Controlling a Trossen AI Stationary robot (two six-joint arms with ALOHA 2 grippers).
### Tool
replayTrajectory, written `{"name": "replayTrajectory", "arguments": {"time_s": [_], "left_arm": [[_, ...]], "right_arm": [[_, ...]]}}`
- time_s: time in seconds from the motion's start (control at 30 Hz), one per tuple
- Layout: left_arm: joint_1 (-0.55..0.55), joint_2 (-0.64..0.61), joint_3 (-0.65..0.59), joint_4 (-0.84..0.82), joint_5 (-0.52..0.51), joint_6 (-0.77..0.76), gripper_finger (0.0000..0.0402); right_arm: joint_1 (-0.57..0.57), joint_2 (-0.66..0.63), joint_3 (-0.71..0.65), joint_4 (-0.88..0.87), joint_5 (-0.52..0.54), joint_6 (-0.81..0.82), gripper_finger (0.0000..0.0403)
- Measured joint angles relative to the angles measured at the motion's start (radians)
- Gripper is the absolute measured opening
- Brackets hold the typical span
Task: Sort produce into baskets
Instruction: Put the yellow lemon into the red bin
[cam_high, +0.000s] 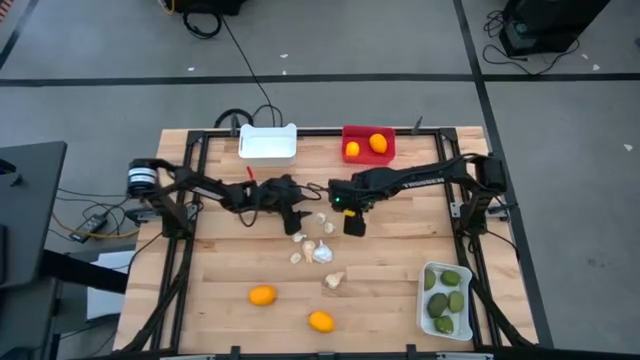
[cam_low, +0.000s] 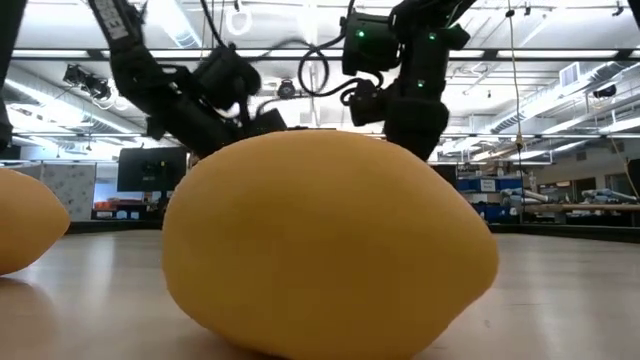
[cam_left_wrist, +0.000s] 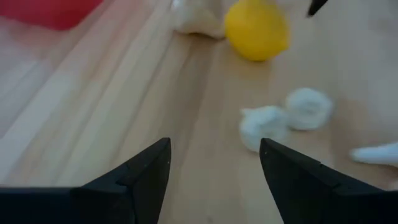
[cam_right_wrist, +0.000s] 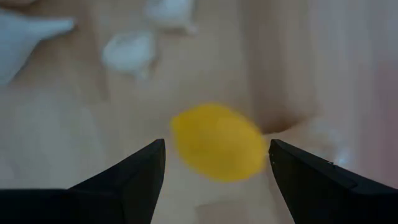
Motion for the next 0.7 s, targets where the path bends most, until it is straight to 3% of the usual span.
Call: {"name": "replayTrajectory", "arguments": {"time_s": [0.23,0.5,0.7], "left_arm": [[-0.066,-0.125,-0.041,-0.030,0.000,0.000,0.0253],[-0.124,-0.149,-0.044,-0.135,-0.022,0.051,0.0253],[-0.153,-0.150,-0.044,-0.172,-0.047,-0.115,0.0253]], "right_arm": [[0.030,0.000,-0.045,0.030,0.078,-0.200,0.0296],[0.037,0.002,-0.111,0.121,0.077,-0.314,0.0296],[0.036,0.002,-0.119,0.164,0.030,-0.303,0.0282]]}}
